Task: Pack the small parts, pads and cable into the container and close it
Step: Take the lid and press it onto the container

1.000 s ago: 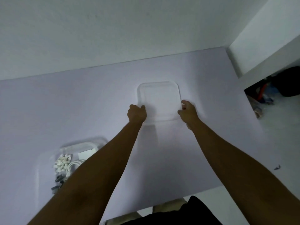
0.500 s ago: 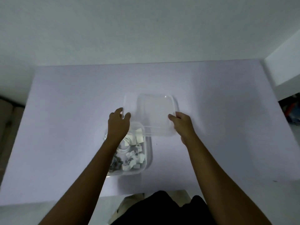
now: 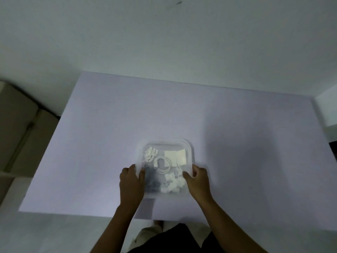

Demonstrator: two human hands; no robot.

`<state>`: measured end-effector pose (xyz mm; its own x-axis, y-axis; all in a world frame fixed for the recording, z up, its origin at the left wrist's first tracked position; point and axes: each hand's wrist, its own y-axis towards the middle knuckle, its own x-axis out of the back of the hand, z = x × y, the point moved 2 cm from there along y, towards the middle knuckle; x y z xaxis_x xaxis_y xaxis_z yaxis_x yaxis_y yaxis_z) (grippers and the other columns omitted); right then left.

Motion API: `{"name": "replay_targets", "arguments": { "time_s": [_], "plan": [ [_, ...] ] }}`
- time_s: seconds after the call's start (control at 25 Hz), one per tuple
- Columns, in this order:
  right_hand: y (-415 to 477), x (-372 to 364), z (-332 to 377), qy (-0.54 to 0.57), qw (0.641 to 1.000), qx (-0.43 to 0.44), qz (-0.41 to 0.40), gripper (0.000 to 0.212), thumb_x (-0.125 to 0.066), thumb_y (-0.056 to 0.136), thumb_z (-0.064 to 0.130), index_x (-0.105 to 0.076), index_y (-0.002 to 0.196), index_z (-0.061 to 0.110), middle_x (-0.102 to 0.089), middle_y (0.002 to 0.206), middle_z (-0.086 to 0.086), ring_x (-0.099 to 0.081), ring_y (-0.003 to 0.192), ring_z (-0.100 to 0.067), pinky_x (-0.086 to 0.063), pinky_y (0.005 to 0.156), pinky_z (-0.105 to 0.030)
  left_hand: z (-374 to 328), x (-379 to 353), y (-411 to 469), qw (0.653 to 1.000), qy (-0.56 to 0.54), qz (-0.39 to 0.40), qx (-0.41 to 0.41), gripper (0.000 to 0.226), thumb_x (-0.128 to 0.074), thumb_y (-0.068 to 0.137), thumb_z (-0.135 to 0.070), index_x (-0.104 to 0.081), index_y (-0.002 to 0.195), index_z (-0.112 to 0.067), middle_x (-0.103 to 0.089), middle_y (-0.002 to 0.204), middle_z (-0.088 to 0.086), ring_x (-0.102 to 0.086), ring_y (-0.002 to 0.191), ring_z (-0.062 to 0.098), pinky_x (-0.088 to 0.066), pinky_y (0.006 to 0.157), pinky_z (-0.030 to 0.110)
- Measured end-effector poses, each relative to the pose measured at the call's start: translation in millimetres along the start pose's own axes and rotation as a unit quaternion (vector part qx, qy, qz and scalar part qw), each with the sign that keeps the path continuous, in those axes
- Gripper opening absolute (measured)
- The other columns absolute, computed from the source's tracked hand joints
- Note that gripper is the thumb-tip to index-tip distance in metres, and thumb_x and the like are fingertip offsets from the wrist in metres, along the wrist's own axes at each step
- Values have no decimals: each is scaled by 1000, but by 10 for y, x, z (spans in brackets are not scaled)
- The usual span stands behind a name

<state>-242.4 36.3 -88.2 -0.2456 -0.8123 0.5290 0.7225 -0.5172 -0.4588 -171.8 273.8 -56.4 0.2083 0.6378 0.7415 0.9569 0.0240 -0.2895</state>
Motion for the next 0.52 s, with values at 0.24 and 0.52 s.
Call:
{"name": "replay_targets", "arguments": {
  "time_s": [0.24, 0.52],
  "plan": [
    [-79, -112, 16, -30, 999, 2, -19, 26, -72, 84, 31, -53, 78, 14, -52, 83, -3, -51, 66, -12, -37, 57, -14, 67, -1, 38, 1000, -24, 11, -3, 31, -51, 98, -36, -57, 113, -9, -55, 109, 17, -53, 103, 31, -44, 83, 35],
    [-44, -181, -29, -24, 1000, -13, 8, 28, -66, 88, 40, -60, 84, 13, -63, 88, -3, -61, 77, -18, -43, 60, -21, 105, -66, 78, 998, -45, 18, 41, 43, -50, 99, -31, -52, 130, -2, -54, 125, 23, -52, 115, 36, -43, 96, 40]
  ]
}}
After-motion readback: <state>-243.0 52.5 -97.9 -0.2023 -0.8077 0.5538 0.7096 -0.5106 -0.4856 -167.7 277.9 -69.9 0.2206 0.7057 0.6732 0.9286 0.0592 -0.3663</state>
